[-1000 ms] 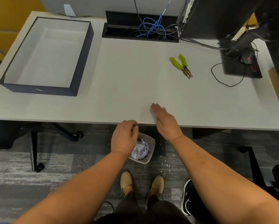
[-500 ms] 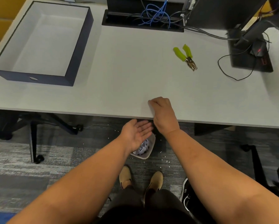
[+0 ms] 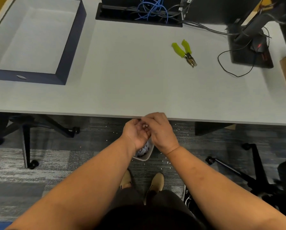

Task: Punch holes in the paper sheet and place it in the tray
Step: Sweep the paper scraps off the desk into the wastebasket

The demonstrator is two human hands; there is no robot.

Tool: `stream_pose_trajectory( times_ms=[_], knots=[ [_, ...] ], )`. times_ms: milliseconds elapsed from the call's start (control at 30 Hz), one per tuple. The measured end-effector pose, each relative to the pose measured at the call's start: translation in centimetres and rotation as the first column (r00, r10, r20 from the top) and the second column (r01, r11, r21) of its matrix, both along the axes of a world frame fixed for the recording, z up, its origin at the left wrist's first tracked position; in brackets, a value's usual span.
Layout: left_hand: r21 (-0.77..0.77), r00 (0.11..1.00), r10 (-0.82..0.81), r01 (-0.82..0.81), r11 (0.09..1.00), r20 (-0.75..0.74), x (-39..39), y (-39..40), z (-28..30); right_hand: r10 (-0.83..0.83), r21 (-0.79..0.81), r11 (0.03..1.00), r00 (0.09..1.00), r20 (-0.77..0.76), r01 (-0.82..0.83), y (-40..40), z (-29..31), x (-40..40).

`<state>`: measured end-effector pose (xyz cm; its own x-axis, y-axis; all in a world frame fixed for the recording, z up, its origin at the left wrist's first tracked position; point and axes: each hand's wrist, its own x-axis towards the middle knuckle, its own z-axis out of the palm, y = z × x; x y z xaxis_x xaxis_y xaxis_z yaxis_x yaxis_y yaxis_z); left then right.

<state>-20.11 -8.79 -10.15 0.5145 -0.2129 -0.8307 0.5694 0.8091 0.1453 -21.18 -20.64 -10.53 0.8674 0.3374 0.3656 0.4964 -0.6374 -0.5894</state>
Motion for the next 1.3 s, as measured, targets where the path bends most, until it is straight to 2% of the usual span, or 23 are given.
stream_pose_trajectory(
  times_ms=[100,200,300,400,500,633,733,867,933,967,1000,1067,1100,1133,1200,1300],
  knots=[
    [0.08,0.999,-0.038,0.041,0.996,-0.039,-0.1,0.2,-0.2,-0.122,-0.038,0.992,0.992,0.036,0.123,-0.9,0.2,0.7],
    [0.153,0.989,-0.089,0.107,0.983,-0.12,0.1,0.7,-1.0,-0.043,-0.082,0.996,0.998,0.042,0.046,-1.4,-0.1,0.4],
    [0.202,0.98,-0.106,0.139,0.969,-0.17,-0.1,1.0,-2.0,0.014,-0.083,0.996,0.995,-0.098,-0.022,-1.3,-2.7,-2.0],
    [0.265,0.971,-0.129,0.181,0.947,-0.204,-0.4,1.1,-3.3,-0.037,-0.087,0.996,0.965,-0.258,0.014,-1.0,-6.1,-3.5],
    [0.326,0.959,-0.112,0.196,0.925,-0.26,-0.3,1.2,-5.0,-0.074,-0.107,0.993,0.941,-0.331,0.04,-0.7,-8.0,-3.2],
    [0.365,0.942,-0.174,0.275,0.889,-0.286,0.1,1.0,-6.9,-0.136,-0.133,0.987,0.931,-0.339,0.095,-0.8,-9.8,-2.0],
    [0.338,0.941,-0.208,0.293,0.894,-0.265,0.5,0.7,-7.4,-0.165,-0.137,0.982,0.936,-0.311,0.128,-1.5,-10.4,-1.1],
    [0.348,0.946,-0.194,0.279,0.895,-0.26,1.0,1.0,-7.7,-0.158,-0.146,0.982,0.948,-0.277,0.121,-2.0,-9.8,-1.0],
    [0.397,0.939,-0.232,0.319,0.861,-0.252,1.1,1.0,-7.3,-0.129,-0.145,0.985,0.962,-0.241,0.095,-2.0,-9.0,-1.0],
    [0.479,0.93,-0.275,0.363,0.799,-0.246,1.1,1.1,-7.3,-0.104,-0.151,0.986,0.97,-0.22,0.071,-2.0,-8.6,-1.0],
    [0.591,0.908,-0.343,0.418,0.69,-0.241,1.2,1.2,-7.1,-0.076,-0.158,0.987,0.976,-0.204,0.043,-2.0,-7.9,-1.0],
    [0.827,0.801,-0.53,0.48,0.292,-0.278,1.4,1.9,-6.9,-0.032,-0.164,0.986,0.983,-0.181,0.002,-1.9,-6.6,-1.0],
    [0.888,0.73,-0.613,0.45,0.098,-0.303,1.4,2.2,-6.3,-0.018,-0.164,0.986,0.986,-0.166,-0.009,-1.9,-5.9,-1.0],
    [0.907,0.657,-0.674,0.419,-0.047,-0.338,1.4,2.4,-5.6,-0.005,-0.165,0.986,0.989,-0.148,-0.02,-1.9,-5.1,-1.0],
    [0.902,0.552,-0.725,0.364,-0.234,-0.411,1.2,3.0,-3.6,0.01,-0.171,0.985,0.993,-0.121,-0.031,-2.1,-2.8,-0.9],
    [0.838,0.375,-0.751,0.286,-0.464,-0.544,0.8,3.8,-0.7,-0.003,-0.218,0.976,0.995,-0.103,-0.02,-2.3,0.2,-0.1]
  ],
)
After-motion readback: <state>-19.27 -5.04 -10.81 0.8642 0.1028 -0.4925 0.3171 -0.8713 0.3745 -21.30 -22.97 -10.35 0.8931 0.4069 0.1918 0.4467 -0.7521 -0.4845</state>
